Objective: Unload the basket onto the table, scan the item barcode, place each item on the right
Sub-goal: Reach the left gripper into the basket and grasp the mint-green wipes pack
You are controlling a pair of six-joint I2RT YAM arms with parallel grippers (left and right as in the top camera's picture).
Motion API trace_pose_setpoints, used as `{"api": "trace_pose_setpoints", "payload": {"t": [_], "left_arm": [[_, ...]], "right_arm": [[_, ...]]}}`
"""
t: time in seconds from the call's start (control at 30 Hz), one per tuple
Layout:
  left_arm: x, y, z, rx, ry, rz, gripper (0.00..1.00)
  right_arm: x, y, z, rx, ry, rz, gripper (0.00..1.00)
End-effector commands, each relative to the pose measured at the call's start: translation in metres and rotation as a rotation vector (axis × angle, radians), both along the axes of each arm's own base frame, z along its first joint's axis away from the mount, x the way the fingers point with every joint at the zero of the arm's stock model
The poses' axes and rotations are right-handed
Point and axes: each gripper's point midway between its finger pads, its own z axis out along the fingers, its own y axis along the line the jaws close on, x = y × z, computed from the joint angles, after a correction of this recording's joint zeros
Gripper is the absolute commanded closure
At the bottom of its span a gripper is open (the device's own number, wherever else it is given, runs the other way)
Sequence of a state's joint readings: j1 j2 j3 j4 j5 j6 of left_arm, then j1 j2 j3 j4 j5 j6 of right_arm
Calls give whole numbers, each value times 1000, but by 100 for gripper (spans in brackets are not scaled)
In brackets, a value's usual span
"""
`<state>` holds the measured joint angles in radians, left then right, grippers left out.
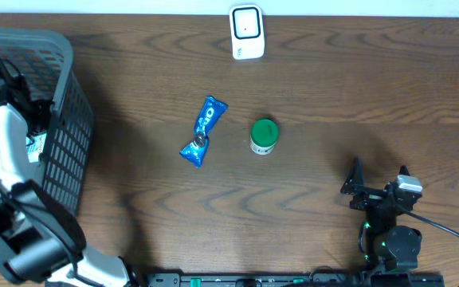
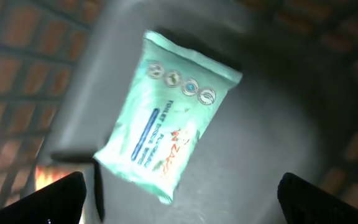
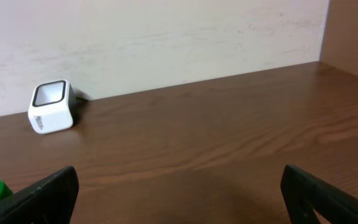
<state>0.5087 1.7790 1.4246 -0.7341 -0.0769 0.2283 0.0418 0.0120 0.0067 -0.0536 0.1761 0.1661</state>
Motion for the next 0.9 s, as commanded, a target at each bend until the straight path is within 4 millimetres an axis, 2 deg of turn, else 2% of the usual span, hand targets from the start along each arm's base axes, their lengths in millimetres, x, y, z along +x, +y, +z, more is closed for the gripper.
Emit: {"api": "trace_pose_setpoints", "payload": {"t": [0.0,0.17,0.3,0.47,0.53,0.63,0.73,0.77,0.87], "left_arm": [[4,2,-33,12,106,-175,2],[10,9,-59,25,147,-206,0],[11,23,-71,80,182,-188,1],[13,26,-89,80,205,-199,2],[12,25,-98,69,222,-200,19],[7,23,-107,50,249,-202,57],[6,22,-105,44,248,-184,85],[6,22,-102,44,235,-165,92],[9,23,-85,47,184,-92,93]], "right_arm": [[-1,-5,0,-15,0,-21,1],[-1,-5,0,-15,0,-21,1],[-1,-5,0,-15,0,-21,1],[-1,-4,0,-15,0,-20,1],[-1,-5,0,-15,0,-21,1],[-1,-5,0,-15,0,-21,1],[-1,-5,0,-15,0,-21,1],[-1,-4,0,-15,0,-20,1],[-1,-5,0,-15,0,-21,1]]}}
